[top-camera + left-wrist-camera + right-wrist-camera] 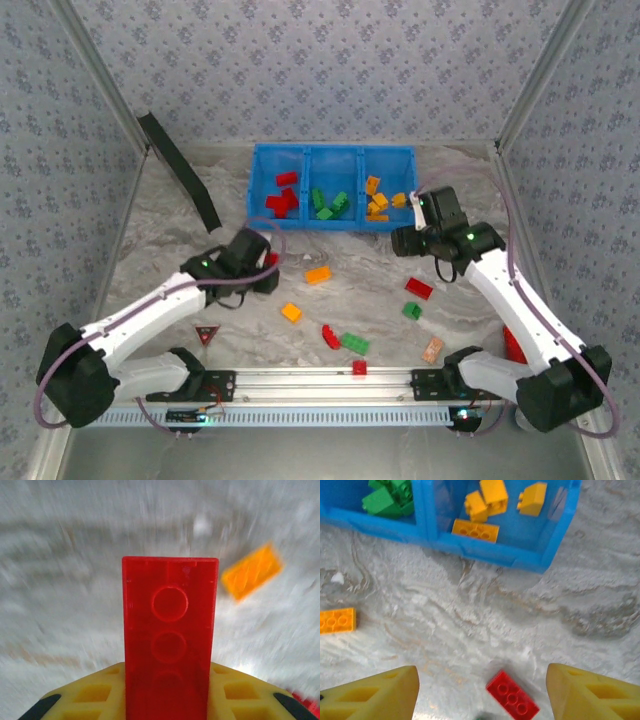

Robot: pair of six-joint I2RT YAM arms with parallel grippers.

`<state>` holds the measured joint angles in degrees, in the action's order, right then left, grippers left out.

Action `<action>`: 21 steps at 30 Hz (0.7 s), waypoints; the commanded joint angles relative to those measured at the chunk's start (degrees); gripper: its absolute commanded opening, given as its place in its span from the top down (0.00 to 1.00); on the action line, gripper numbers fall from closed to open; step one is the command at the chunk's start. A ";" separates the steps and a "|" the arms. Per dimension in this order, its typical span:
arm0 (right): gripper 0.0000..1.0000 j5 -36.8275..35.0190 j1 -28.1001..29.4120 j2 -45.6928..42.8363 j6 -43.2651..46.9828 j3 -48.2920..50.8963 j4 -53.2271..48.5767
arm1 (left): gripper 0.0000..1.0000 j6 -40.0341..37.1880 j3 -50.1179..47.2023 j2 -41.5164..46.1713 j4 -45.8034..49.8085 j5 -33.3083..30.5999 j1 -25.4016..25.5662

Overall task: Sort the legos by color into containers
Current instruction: Pick up the lego from the middle-left of the table, then place the lego in the container.

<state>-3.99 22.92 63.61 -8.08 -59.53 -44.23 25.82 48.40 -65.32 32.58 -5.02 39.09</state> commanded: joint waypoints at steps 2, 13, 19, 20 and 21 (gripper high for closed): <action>0.32 -1.53 3.34 -2.22 -2.80 4.24 -2.18 | 0.75 -9.22 9.61 -4.29 -2.85 -2.42 -4.97; 0.31 1.46 13.81 -2.96 -6.07 7.19 3.31 | 0.77 -13.25 30.06 -26.47 -10.99 -0.53 -12.63; 0.26 1.57 21.10 -0.64 -7.82 7.84 6.17 | 0.78 -13.34 41.69 -40.78 -7.94 2.47 -15.59; 0.25 1.54 22.12 -0.29 -8.15 7.89 6.85 | 0.78 -13.30 43.60 -42.99 -7.20 2.79 -15.90; 0.25 1.78 23.01 0.07 -8.26 8.02 7.50 | 0.78 -13.17 45.07 -44.78 -6.71 3.25 -16.18</action>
<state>-2.92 43.94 62.87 -14.41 -52.07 -39.09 13.85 89.14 -106.74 23.83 -4.21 23.53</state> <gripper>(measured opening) 0.746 0.326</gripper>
